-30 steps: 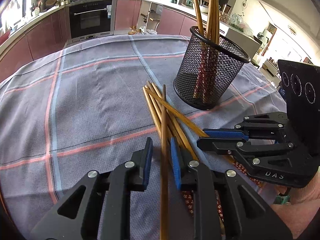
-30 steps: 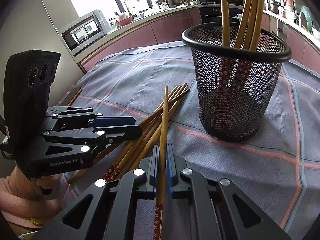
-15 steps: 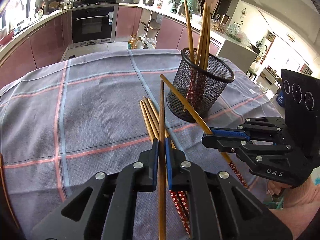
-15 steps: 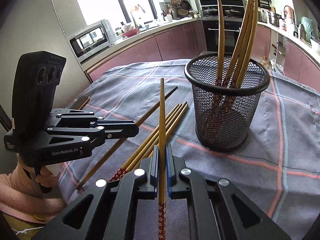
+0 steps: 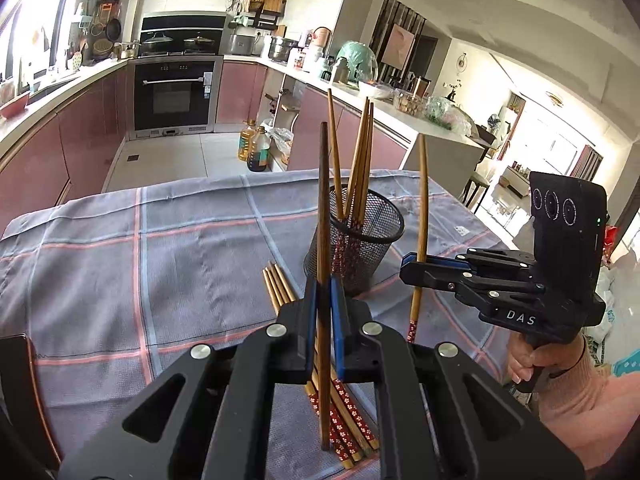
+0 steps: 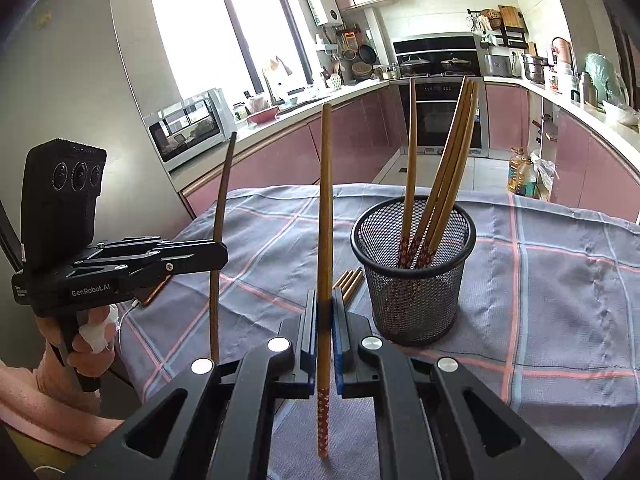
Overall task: Organize utensils
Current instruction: 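Lift the left tool's chopstick upright over the mesh cup while the right tool carries its own, then lower the left tool's chopstick into the mesh cup and open while the right tool releases its own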
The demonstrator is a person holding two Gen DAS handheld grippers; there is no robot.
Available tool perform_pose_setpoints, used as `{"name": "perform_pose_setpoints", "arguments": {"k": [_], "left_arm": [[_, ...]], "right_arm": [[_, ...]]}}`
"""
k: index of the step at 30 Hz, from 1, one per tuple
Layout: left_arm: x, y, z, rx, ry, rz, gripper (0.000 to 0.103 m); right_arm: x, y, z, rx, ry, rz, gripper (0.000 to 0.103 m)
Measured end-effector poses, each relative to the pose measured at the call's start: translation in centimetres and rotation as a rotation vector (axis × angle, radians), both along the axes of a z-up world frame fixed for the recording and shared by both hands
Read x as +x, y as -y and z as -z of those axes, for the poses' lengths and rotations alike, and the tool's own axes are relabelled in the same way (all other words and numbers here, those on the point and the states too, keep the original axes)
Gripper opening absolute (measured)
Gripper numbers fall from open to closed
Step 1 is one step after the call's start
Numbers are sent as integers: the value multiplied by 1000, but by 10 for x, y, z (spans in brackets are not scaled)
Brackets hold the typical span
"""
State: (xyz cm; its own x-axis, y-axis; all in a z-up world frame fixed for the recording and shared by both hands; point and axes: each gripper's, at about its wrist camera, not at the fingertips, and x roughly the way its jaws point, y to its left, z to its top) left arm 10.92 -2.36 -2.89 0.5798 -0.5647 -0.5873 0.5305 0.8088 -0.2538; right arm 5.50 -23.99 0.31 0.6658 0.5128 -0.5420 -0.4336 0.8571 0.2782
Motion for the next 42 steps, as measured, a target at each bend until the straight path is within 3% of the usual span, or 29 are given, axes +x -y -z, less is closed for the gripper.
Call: {"name": "perform_pose_setpoints", "arguments": {"k": [16,28,35,42], "left_arm": [[17,12,-56,-115,89,-13,7],[22,28,-98,-138,183,-2,7],[29,39,-116,-144,224,1,7],[41,58,-100,-68,189,13,7]], "right_arm": [[14,28,-49,24,141,52,6],[32,41,-78,39,215,94,6],[47,43,-79,37,221,134,6],[67,37,-57,9,152,145,6]]}}
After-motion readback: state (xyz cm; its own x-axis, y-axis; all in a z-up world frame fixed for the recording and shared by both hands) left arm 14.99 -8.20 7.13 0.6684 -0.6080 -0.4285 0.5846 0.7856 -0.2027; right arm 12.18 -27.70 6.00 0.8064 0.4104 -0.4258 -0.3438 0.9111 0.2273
